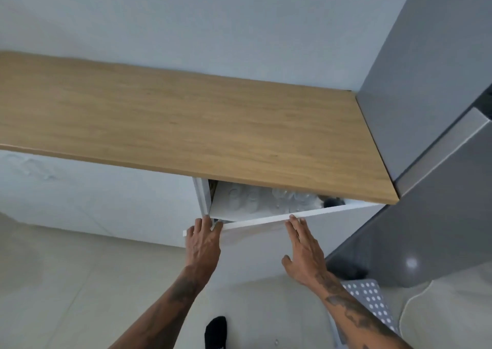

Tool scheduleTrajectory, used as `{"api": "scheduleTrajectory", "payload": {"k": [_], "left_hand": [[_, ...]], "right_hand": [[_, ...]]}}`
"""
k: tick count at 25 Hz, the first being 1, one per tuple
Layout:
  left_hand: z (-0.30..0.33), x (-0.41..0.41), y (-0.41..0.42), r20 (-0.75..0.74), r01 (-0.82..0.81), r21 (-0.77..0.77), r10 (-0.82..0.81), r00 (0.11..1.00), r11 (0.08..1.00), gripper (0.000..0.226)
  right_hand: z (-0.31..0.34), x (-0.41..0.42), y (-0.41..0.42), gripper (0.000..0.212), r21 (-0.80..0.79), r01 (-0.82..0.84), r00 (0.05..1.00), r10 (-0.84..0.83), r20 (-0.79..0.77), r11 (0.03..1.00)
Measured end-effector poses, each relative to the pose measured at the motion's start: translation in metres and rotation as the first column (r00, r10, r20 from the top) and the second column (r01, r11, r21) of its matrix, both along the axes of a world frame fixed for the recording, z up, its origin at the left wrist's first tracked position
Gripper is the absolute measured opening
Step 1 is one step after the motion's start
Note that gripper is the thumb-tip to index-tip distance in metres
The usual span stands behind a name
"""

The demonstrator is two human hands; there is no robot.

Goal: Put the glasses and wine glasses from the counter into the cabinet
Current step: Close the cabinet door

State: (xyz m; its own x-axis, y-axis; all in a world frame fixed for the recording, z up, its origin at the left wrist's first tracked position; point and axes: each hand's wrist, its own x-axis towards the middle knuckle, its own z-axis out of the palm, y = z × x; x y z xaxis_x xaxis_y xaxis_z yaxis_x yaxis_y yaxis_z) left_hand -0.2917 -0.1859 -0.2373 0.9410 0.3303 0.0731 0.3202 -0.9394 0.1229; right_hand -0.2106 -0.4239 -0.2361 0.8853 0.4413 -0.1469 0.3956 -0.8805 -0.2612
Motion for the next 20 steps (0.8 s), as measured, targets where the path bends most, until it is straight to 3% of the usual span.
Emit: {"api": "scheduleTrajectory", "payload": {"k": [5, 10, 15, 20], "left_hand": [[-0.009, 0.032, 0.033, 0.038, 0.137, 0.037, -0.139, 0.990, 0.990, 0.058], [-0.007, 0.068, 0.037, -0.072, 0.078, -0.038, -0.081, 0.994, 0.996, 0.063], [-0.016, 0.082, 0.041, -0.041, 0.108, -0.041, -0.109, 0.993, 0.993, 0.077], [-0.021, 0.093, 0.036, -0.044, 0.035, -0.063, -0.038, 0.998, 0.997, 0.081]], "right_hand": [[-0.002, 0.020, 0.037, 0.089, -0.026, 0.056, 0.998, -0.057, -0.013, 0.998], [0.001, 0.042, 0.053, 0.084, -0.022, 0.107, 0.994, -0.107, -0.017, 0.994], [-0.004, 0.053, 0.053, 0.076, -0.051, 0.070, 0.997, -0.072, -0.033, 0.996], [-0.008, 0.058, 0.050, 0.075, -0.010, 0.054, 0.997, -0.054, -0.046, 0.998]]}}
